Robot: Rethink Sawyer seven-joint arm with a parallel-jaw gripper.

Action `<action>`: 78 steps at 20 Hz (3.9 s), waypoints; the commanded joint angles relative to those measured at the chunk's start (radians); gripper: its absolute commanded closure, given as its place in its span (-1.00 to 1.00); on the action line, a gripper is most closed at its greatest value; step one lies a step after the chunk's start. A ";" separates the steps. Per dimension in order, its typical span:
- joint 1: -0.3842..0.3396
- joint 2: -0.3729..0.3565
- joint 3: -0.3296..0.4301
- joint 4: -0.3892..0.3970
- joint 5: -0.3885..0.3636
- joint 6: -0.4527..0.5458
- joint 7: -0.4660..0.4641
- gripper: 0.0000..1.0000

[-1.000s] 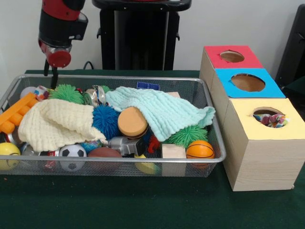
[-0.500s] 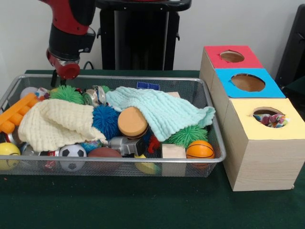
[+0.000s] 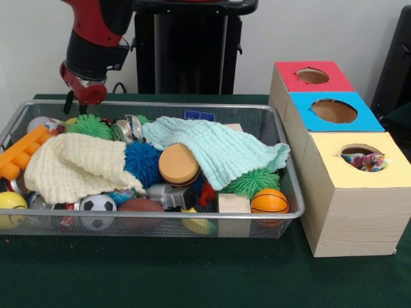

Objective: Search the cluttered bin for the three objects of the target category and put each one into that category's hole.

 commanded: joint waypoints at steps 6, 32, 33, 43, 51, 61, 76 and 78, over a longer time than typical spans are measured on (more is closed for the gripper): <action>-0.048 0.089 0.030 -0.061 0.002 0.007 0.036 -1.00; 0.011 0.315 -0.086 -0.177 0.105 -0.304 0.038 1.00; 0.013 0.312 -0.087 -0.178 0.100 -0.301 0.034 1.00; 0.050 0.242 -0.109 -0.139 0.098 -0.276 0.045 1.00; 0.017 -0.078 -0.011 -0.019 -0.002 -0.023 -0.035 1.00; -0.042 -0.156 0.107 0.022 -0.035 0.013 -0.029 1.00; -0.543 -0.230 0.805 0.254 -0.013 0.218 -0.172 1.00; -0.508 -0.282 0.768 0.249 0.005 0.280 -0.175 1.00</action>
